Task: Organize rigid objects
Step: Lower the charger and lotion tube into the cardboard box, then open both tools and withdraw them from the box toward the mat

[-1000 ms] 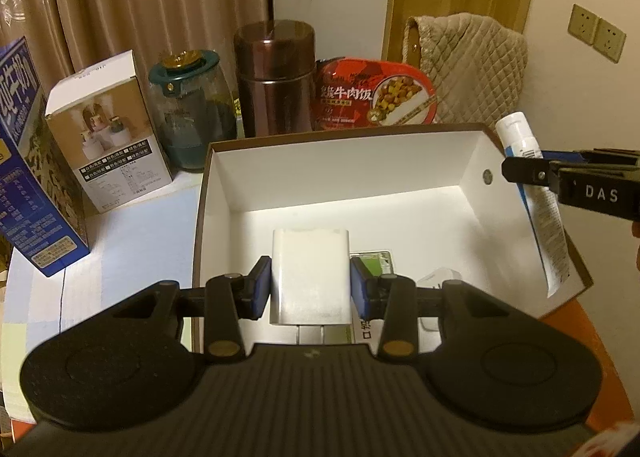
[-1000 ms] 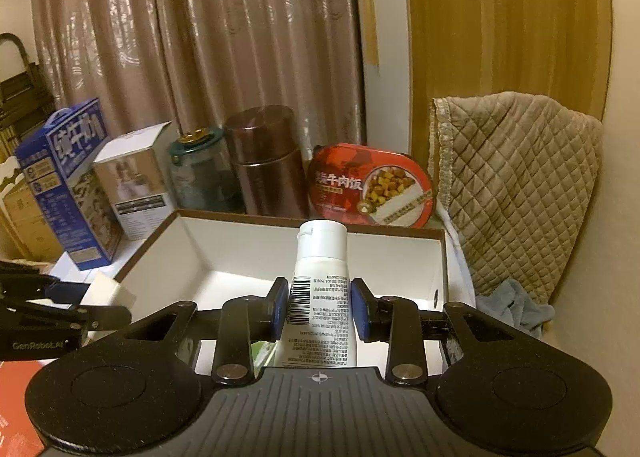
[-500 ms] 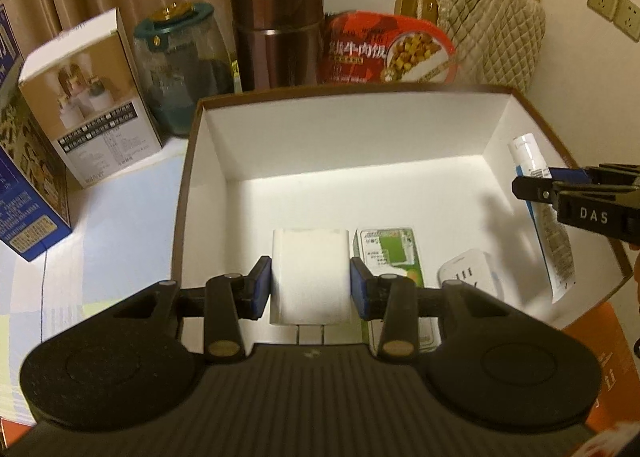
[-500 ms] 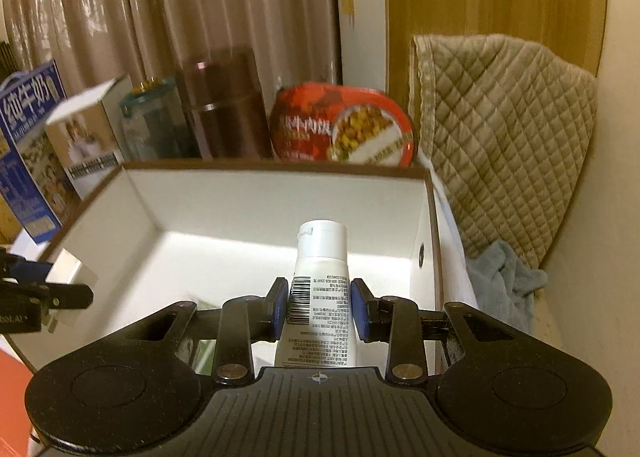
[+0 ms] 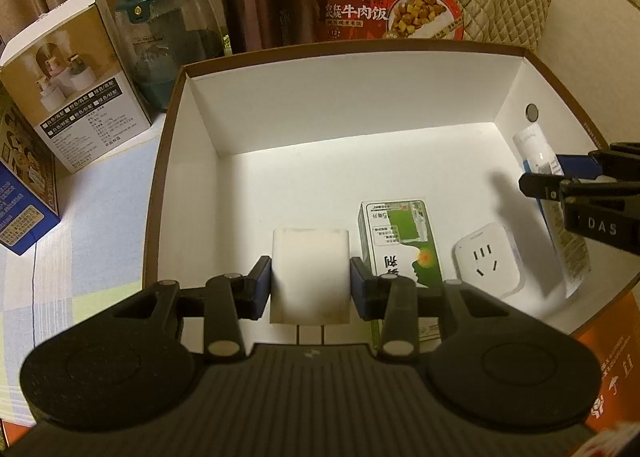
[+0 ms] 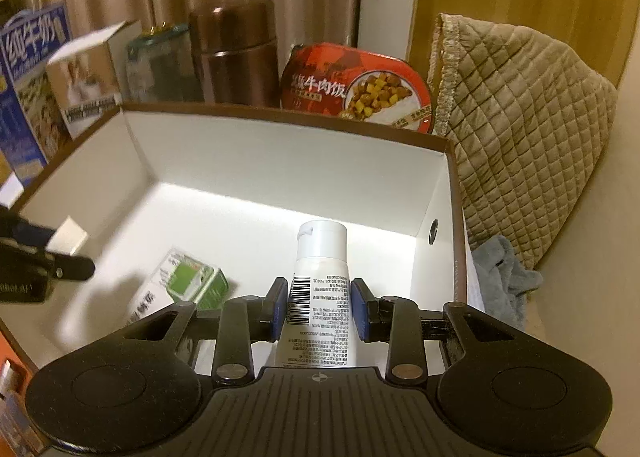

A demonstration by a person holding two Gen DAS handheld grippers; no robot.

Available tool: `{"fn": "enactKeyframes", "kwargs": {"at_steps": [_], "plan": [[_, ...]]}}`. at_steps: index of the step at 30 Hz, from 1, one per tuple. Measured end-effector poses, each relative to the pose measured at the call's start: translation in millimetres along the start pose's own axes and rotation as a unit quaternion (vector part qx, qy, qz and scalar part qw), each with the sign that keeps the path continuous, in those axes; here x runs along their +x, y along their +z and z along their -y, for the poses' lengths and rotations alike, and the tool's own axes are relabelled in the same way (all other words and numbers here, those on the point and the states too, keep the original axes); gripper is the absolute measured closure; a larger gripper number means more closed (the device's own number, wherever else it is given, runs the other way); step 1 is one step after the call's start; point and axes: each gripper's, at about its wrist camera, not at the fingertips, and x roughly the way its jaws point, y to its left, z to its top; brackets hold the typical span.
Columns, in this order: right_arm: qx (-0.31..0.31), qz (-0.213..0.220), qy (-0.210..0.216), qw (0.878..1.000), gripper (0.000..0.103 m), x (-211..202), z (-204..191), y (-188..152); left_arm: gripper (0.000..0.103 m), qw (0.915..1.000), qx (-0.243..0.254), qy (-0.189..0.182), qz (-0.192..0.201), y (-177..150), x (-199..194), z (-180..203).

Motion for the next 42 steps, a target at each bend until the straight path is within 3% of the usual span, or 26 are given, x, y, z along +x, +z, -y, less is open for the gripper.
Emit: {"fn": "enactKeyframes", "kwargs": {"at_steps": [7,13,28,42], "plan": [[0.001,-0.017,0.0,1.0,0.071,3.0,0.0,-0.2,0.067,0.9999,0.008,0.003,-0.007,0.3,7.6,2.0],[0.008,-0.015,0.017,1.0,0.062,-3.3,1.1,0.9,0.047,0.9998,0.016,0.006,0.014,3.8,0.2,3.2],[0.031,-0.008,0.034,0.999,0.054,-22.6,-3.7,-7.6,0.047,0.9998,0.005,0.003,0.021,1.1,-12.2,-0.6],[0.054,0.032,0.064,0.996,0.05,-79.5,-5.4,-19.1,0.047,0.998,-0.005,-0.021,0.059,-11.4,-66.4,-0.7]]}}
